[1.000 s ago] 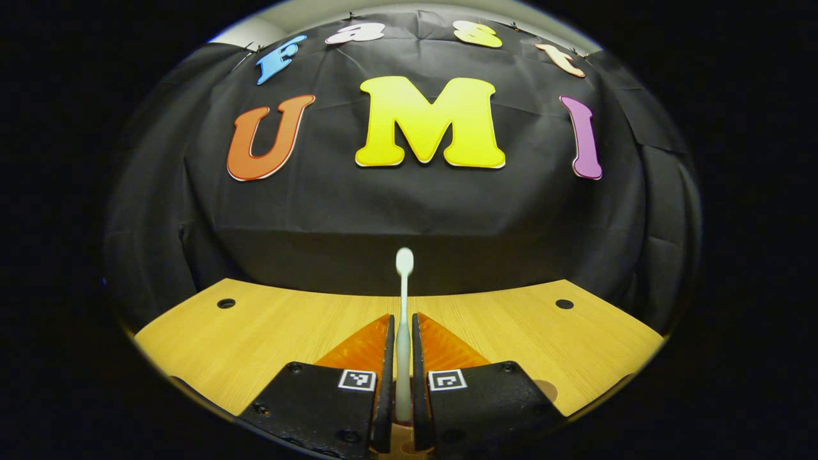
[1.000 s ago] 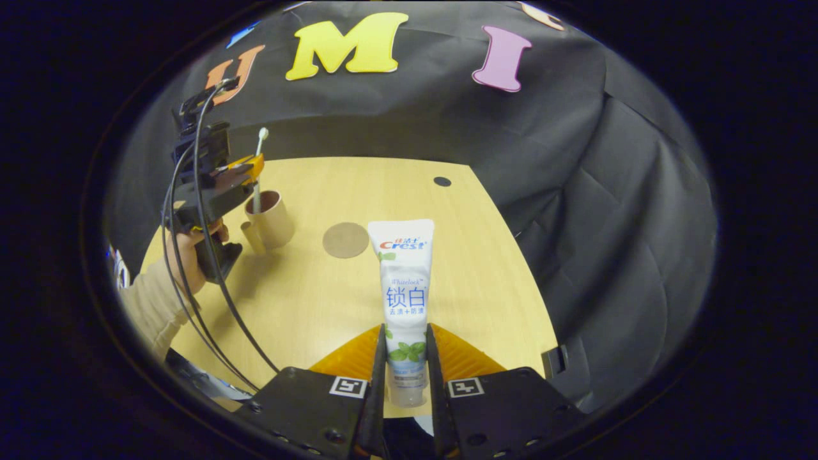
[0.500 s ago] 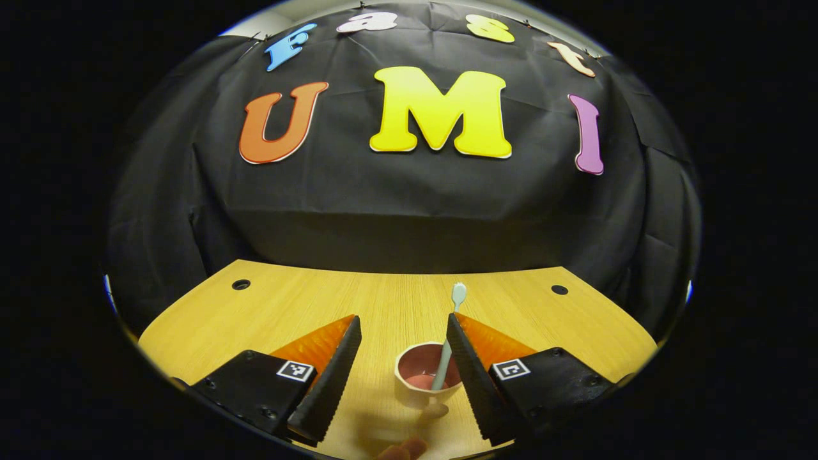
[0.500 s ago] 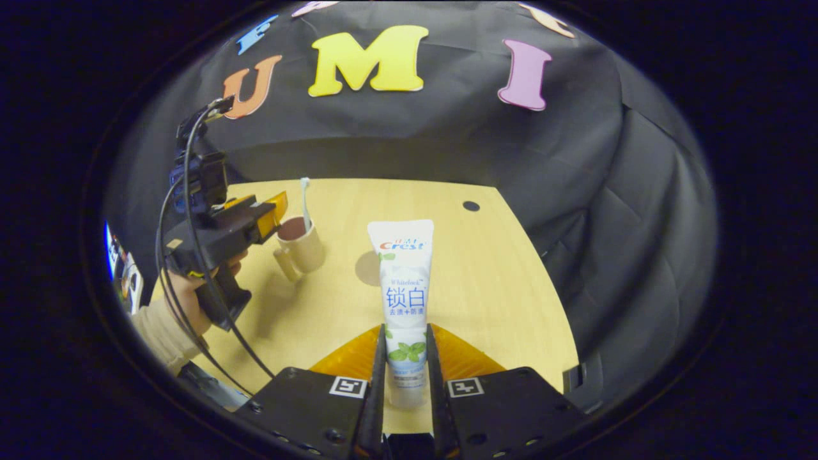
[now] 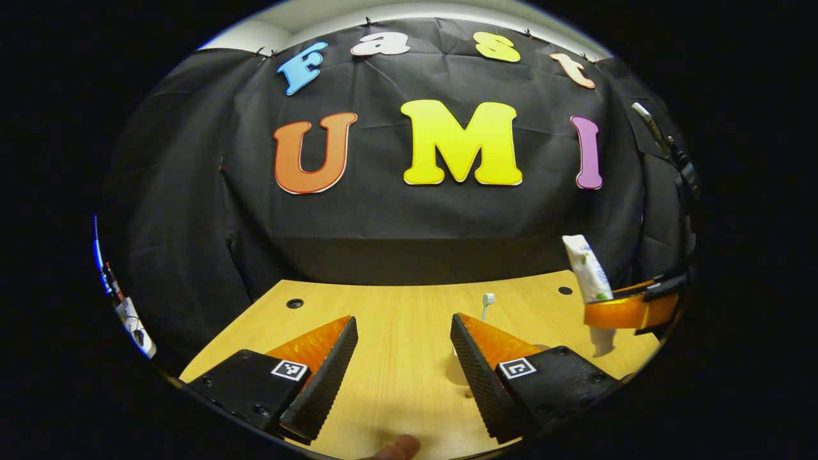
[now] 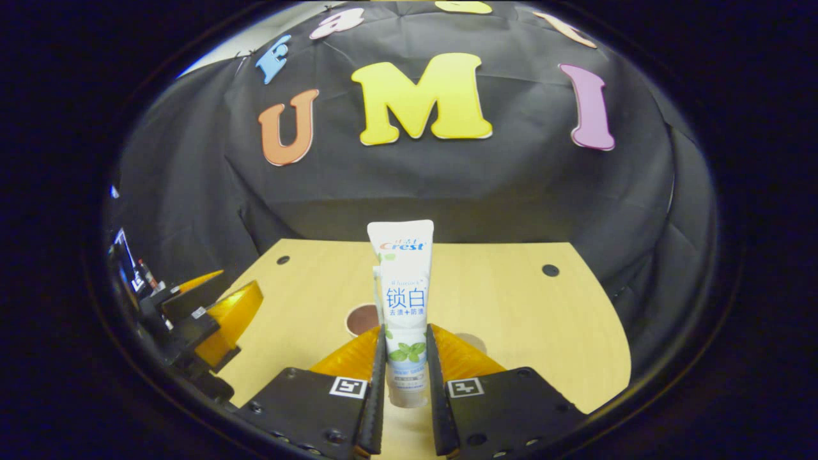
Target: Put the toothbrush and toothpaste on the desktop into the cup, then pick up the cup and place it on the coaster on the desktop.
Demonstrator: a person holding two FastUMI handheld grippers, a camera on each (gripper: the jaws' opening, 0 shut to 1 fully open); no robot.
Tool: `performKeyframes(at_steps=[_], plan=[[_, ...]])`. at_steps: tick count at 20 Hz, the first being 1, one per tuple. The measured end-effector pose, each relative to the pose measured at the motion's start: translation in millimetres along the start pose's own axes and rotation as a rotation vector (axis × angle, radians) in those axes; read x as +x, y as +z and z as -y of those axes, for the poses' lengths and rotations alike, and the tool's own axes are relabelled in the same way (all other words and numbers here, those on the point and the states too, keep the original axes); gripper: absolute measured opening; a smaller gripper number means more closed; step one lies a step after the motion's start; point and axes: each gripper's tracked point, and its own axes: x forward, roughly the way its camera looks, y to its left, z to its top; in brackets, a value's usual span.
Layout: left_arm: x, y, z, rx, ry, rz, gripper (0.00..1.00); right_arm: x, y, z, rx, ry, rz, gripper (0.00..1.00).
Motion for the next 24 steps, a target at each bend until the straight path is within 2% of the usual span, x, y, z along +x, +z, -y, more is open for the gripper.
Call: performKeyframes(at_steps=[3, 5, 6, 10, 15, 21, 24], plan=[[-25, 11, -19, -0.029, 0.038, 0.004, 0.93, 37, 15, -29, -0.009, 0.062, 0.063, 0.34], [-34, 12, -24, -0.061, 0.054, -0.015, 0.93, 59, 18, -43, 0.005, 0.093, 0.092, 0.31], [-39, 14, -27, -0.076, 0.061, -0.023, 0.93, 70, 19, -49, 0.007, 0.098, 0.104, 0.34], [-51, 11, -37, -0.066, 0.087, -0.041, 0.93, 105, 22, -64, -0.045, 0.103, 0.169, 0.31], [-52, -6, -43, -0.054, 0.097, -0.09, 0.93, 119, 11, -64, -0.087, 0.084, 0.175, 0.33], [-33, -26, -19, -0.073, 0.031, -0.165, 0.93, 68, 30, -55, -0.067, 0.089, 0.193, 0.35], [-17, -30, 2, -0.092, -0.016, -0.205, 0.93, 29, 51, -43, -0.064, 0.083, 0.221, 0.56]])
